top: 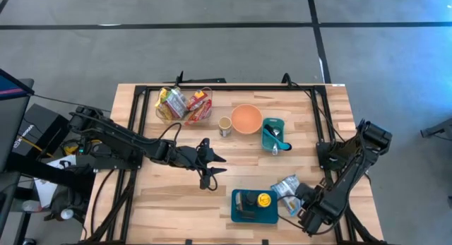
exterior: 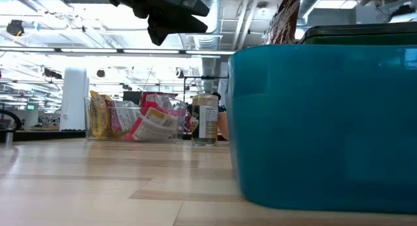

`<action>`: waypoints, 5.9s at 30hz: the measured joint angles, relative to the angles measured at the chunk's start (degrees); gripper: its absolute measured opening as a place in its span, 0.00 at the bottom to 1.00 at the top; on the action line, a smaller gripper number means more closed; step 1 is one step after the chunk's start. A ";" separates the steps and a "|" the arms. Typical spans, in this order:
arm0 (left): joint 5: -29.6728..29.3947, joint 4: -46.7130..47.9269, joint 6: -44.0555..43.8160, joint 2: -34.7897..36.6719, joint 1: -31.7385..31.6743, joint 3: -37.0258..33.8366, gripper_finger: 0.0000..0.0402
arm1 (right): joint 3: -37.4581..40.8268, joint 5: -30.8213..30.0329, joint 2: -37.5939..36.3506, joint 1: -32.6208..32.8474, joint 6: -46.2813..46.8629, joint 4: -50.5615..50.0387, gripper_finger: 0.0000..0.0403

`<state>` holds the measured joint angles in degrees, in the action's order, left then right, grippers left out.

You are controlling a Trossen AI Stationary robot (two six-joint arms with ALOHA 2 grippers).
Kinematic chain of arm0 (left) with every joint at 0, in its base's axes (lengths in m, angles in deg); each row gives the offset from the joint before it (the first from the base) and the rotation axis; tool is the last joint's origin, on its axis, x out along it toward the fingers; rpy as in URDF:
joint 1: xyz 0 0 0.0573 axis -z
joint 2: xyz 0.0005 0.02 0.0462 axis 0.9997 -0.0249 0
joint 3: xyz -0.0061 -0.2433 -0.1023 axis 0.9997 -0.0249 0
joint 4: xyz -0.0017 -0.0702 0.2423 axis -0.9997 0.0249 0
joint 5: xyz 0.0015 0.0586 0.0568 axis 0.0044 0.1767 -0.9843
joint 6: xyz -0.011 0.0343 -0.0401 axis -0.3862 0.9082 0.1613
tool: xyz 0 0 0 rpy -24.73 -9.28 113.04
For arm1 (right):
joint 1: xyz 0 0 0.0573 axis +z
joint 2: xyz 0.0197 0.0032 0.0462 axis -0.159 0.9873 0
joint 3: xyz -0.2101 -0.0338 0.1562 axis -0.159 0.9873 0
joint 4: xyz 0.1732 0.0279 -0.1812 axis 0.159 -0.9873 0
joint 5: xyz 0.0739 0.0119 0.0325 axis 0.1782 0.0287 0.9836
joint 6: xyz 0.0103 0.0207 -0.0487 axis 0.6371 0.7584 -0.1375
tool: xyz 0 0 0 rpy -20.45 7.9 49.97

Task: Pick & Place Food Item
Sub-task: Put the blue noodle pack into the transparent bin

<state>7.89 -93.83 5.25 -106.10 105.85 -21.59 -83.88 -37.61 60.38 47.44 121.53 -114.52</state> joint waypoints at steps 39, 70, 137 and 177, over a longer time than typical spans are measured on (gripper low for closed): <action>0.01 -0.01 0.02 0.00 -0.33 0.00 0.39 | 15.80 -2.18 -10.17 0.00 1.51 19.70 0.40; 0.01 0.00 0.02 0.00 -0.33 0.00 0.39 | 15.77 -2.79 -10.15 0.00 1.81 20.37 0.01; -0.02 -7.22 11.80 -0.02 1.53 0.00 0.39 | -19.41 -43.97 -10.15 -10.26 7.63 -23.71 0.00; -12.99 -9.34 20.50 -0.02 -3.50 0.00 0.51 | -30.10 -36.73 -10.15 -41.84 -23.82 1.34 0.00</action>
<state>-5.10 -103.17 25.75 -106.12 102.35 -21.59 -113.98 -74.35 50.23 5.61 97.70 -113.18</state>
